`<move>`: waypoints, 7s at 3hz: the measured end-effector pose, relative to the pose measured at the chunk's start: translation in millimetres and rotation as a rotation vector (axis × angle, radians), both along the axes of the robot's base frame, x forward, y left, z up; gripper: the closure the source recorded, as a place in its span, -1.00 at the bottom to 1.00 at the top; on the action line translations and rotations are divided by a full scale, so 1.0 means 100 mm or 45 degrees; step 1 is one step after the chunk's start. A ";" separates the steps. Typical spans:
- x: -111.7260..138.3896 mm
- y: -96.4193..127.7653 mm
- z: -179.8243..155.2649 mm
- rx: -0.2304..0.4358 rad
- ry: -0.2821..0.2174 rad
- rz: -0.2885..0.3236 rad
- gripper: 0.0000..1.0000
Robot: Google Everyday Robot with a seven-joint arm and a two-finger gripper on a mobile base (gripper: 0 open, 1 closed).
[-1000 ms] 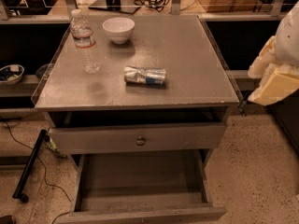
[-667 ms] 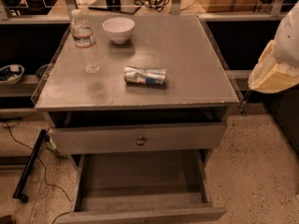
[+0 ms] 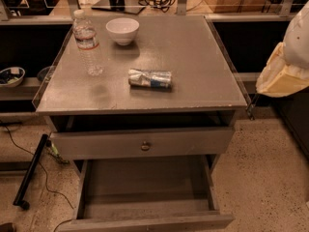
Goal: Close middle drawer
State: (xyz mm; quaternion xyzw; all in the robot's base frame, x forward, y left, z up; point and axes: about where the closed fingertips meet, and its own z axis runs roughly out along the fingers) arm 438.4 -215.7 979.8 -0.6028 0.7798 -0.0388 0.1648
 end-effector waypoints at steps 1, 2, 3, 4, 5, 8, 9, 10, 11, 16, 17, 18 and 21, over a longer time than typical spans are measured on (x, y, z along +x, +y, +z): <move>0.01 -0.01 0.03 0.000 -0.019 -0.011 1.00; -0.04 -0.03 -0.04 -0.006 -0.043 -0.029 1.00; -0.11 -0.09 -0.26 0.002 -0.033 -0.044 1.00; -0.20 -0.20 -0.59 0.000 0.028 -0.054 1.00; -0.29 -0.30 -0.96 -0.010 0.114 -0.068 1.00; -0.60 -0.42 -1.27 0.006 0.146 -0.114 1.00; -0.69 -0.57 -1.60 -0.004 0.182 -0.160 1.00; -0.70 -0.68 -1.94 -0.014 0.246 -0.198 1.00; -0.70 -0.68 -1.97 -0.014 0.253 -0.200 1.00; -1.41 -0.43 -2.96 0.064 0.454 -0.213 1.00; -1.59 -0.36 -3.10 0.128 0.480 -0.210 1.00; -1.80 -0.26 -3.48 0.164 0.550 -0.204 1.00; -2.13 -0.13 -4.43 0.087 0.789 -0.189 1.00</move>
Offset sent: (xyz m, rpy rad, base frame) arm -0.0119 -0.0088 -0.0194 -0.0099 -0.0460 -0.0453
